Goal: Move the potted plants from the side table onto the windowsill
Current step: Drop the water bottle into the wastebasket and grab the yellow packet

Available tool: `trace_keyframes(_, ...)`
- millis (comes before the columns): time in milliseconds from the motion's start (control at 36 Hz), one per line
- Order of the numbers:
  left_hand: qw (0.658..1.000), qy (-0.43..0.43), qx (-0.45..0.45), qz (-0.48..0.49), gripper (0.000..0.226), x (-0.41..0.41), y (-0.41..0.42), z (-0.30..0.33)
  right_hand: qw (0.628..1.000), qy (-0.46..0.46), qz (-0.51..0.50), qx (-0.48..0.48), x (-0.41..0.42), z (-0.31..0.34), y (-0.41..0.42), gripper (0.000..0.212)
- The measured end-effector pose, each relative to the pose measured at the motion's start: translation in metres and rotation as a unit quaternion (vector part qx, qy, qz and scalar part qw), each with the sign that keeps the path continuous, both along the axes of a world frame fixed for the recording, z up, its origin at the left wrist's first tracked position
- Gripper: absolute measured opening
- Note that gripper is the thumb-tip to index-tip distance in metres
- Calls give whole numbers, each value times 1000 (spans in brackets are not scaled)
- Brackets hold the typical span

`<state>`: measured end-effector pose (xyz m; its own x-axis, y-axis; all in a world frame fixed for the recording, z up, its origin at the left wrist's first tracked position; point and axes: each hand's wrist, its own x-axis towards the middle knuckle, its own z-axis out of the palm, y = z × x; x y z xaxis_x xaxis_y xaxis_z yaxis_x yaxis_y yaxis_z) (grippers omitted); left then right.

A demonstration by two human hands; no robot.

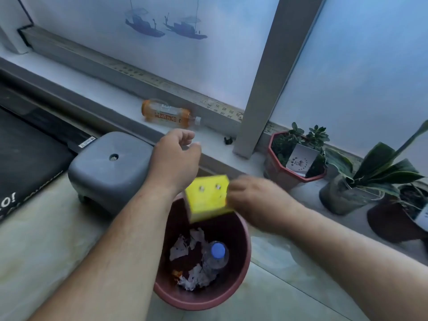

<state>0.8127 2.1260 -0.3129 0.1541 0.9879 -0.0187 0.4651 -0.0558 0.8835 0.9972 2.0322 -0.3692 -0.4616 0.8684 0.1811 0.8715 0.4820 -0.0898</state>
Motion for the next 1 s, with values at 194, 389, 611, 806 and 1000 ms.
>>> trace_keyframes(194, 1000, 11, -3, -12, 28, -7, -5, -1, 972, -97, 193, -95, -45, -36, -5, 16)
trace_keyframes(389, 999, 41, 1, -26, 30, -16, -10, 0, 982, -77, 114, -131, -52, -54, 13, 13)
trace_keyframes(611, 979, 163, -69, -104, 37, -35, -12, -24, 965, 70, -192, -163, 21, -24, -57, 41)
trace_keyframes(806, 910, 348, -131, -183, 50, -54, -12, -54, 875, 202, -354, -262, 27, -28, -117, 35)
trace_keyframes(1000, 904, 344, -205, -148, 24, -73, -6, -86, 705, 411, -413, -405, -8, -55, -106, 25)
